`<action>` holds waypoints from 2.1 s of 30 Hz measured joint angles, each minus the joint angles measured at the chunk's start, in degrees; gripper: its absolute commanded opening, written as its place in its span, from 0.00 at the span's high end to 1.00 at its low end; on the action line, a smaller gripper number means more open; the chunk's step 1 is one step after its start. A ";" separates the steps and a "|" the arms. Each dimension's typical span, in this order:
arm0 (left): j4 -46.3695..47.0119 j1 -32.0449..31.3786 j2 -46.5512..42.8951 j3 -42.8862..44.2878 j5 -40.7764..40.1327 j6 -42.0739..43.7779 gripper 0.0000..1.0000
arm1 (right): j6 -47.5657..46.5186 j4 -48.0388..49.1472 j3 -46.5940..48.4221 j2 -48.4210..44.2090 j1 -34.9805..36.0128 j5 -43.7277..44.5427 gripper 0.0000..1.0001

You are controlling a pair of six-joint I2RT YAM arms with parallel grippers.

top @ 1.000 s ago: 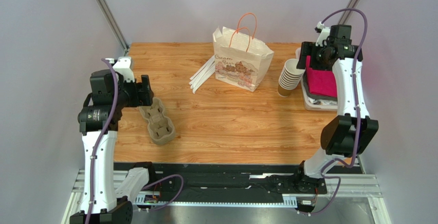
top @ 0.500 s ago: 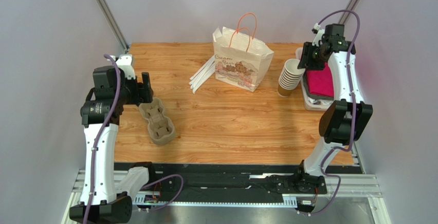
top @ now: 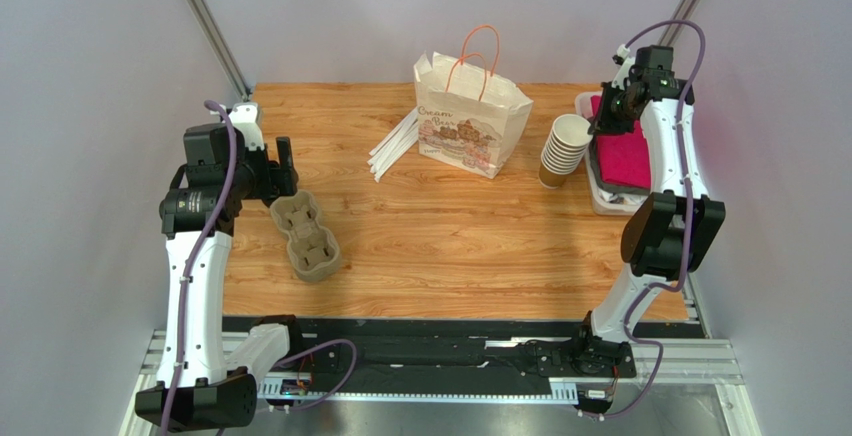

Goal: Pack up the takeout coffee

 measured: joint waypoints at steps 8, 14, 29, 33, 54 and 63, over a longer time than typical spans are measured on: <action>0.07 0.00 0.39 0.09 -0.02 -0.31 0.01 | 2.47 -0.20 0.04 0.00 -2.19 -1.75 1.00; 0.07 0.00 0.79 0.11 0.24 -0.85 0.01 | 4.28 -0.76 1.79 -0.26 -3.93 -5.29 1.00; 1.25 0.07 2.69 1.70 3.74 -3.89 0.01 | 4.96 -5.01 14.64 -6.21 -5.81 -12.63 1.00; 2.99 0.07 2.97 1.70 7.02 -5.22 0.01 | 4.04 -5.70 12.11 -11.39 -5.31 -15.78 1.00; -7.56 14.12 13.33 7.72 19.89 4.33 0.01 | -1.27 13.22 -41.16 -28.57 38.29 -11.41 1.00; -8.41 16.09 14.47 6.08 20.33 5.77 0.01 | -1.25 23.89 -41.42 -21.07 43.12 -6.56 1.00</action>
